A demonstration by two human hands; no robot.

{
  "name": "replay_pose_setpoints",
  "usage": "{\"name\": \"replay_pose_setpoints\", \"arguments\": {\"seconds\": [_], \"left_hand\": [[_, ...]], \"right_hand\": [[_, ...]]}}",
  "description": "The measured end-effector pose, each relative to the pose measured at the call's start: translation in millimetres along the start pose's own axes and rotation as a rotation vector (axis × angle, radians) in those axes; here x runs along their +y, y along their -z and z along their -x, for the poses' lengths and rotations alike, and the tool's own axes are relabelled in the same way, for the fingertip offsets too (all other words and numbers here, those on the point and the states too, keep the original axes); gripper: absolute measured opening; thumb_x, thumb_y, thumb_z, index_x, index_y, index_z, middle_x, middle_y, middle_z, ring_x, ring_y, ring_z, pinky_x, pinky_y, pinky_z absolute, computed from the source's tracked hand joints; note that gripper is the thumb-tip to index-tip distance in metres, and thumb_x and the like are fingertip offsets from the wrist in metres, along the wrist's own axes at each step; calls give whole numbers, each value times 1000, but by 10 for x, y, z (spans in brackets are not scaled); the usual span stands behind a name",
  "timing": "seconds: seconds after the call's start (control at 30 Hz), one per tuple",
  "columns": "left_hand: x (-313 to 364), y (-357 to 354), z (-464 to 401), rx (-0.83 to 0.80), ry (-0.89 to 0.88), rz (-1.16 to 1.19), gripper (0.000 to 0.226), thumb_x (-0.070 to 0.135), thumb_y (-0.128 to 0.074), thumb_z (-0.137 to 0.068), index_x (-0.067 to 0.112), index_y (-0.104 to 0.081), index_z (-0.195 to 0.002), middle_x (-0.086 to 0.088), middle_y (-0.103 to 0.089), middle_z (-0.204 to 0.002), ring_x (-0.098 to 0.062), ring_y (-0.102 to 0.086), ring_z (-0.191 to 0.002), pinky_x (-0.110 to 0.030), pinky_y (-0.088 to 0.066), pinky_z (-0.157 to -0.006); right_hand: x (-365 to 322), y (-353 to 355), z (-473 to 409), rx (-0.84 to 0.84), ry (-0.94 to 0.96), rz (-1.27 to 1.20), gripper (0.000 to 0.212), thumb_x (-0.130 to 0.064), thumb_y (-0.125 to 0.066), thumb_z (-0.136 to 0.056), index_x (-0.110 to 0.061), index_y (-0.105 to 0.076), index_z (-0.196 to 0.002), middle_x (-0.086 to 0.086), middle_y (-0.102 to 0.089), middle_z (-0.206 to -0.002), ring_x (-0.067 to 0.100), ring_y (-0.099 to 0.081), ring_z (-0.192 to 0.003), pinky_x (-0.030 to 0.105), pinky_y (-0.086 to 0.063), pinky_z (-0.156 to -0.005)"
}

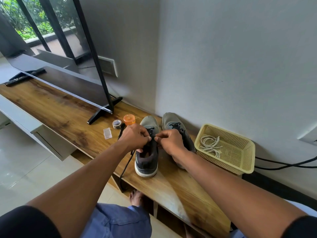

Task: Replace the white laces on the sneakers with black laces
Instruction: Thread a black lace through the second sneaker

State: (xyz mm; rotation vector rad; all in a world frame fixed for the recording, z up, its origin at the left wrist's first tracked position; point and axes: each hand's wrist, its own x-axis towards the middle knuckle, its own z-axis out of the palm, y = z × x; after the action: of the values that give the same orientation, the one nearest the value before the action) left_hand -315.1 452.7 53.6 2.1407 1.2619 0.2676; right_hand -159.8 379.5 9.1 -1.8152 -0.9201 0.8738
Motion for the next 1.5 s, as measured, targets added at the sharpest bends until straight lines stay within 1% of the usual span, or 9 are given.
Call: {"name": "replay_pose_setpoints", "arguments": {"seconds": [0.17, 0.27, 0.4, 0.57, 0.7, 0.87, 1.1, 1.27, 1.5], "left_hand": [[17, -67, 10, 60, 53, 25, 16, 19, -74, -95, 24, -76, -80, 3, -75, -76, -12, -74, -55, -26, -61, -52], [51, -110, 13, 98, 54, -49, 14, 23, -74, -91, 25, -76, -78, 6, -74, -76, -12, -73, -60, -36, -66, -63], [53, -133, 11, 129, 47, -112, 14, 24, -72, -90, 26, -75, -77, 9, -71, -77, -11, -71, -66, -35, -65, -65], [6, -97, -26, 36, 176, 145, 16, 21, -74, -95, 25, -77, -80, -1, -75, -83, -14, -74, -58, -25, -59, -52], [-12, -73, -42, 11, 252, 284, 15, 14, -73, -94, 17, -79, -80, -11, -75, -82, -22, -73, -62, -30, -62, -56], [-33, -87, -45, 1, 255, 352, 13, 12, -73, -95, 14, -79, -84, -13, -73, -77, -19, -70, -58, -31, -62, -56], [34, -115, -45, 25, 210, 205, 16, 12, -71, -93, 18, -79, -81, -6, -77, -78, -20, -76, -58, -29, -63, -56], [92, -134, -28, 96, 170, 81, 19, 9, -66, -85, 19, -77, -73, -4, -76, -75, -18, -75, -60, -36, -66, -60], [37, -176, -47, 130, 233, 149, 19, 16, -68, -88, 22, -79, -74, -2, -76, -73, -18, -74, -54, -40, -67, -64]], "right_hand": [[-19, -1, 27, 14, 40, 63, 8, -20, -80, -90, -22, -82, -97, -4, -78, -94, 16, -72, -95, 42, -61, -92], [-30, 9, 45, 27, 82, 130, 11, -20, -80, -90, -21, -82, -101, -4, -78, -97, 13, -71, -94, 40, -59, -94], [-44, 26, 71, 18, 157, 221, 17, -20, -80, -90, -17, -82, -106, 0, -79, -102, 14, -71, -99, 37, -56, -97], [-81, 44, 65, -17, 173, 258, 16, -18, -78, -89, -16, -83, -105, 1, -80, -101, 17, -71, -100, 38, -56, -96], [-73, -5, 62, 44, 108, 198, 13, -17, -77, -89, -18, -83, -99, -1, -79, -95, 16, -71, -94, 38, -59, -93], [-29, -20, 25, 34, 3, 77, 13, -16, -78, -89, -19, -82, -101, 2, -79, -97, 23, -74, -95, 44, -60, -93], [-22, -23, 13, 33, -36, 32, 13, -19, -79, -90, -21, -81, -102, 1, -78, -99, 22, -73, -96, 45, -61, -92], [-18, -17, 28, 37, -32, -7, 11, -18, -79, -90, -20, -82, -100, 2, -78, -99, 22, -73, -97, 45, -61, -92], [-66, -7, 128, 39, 217, 229, 18, -20, -77, -90, -24, -82, -107, -5, -80, -104, 12, -71, -102, 36, -56, -97]]}}
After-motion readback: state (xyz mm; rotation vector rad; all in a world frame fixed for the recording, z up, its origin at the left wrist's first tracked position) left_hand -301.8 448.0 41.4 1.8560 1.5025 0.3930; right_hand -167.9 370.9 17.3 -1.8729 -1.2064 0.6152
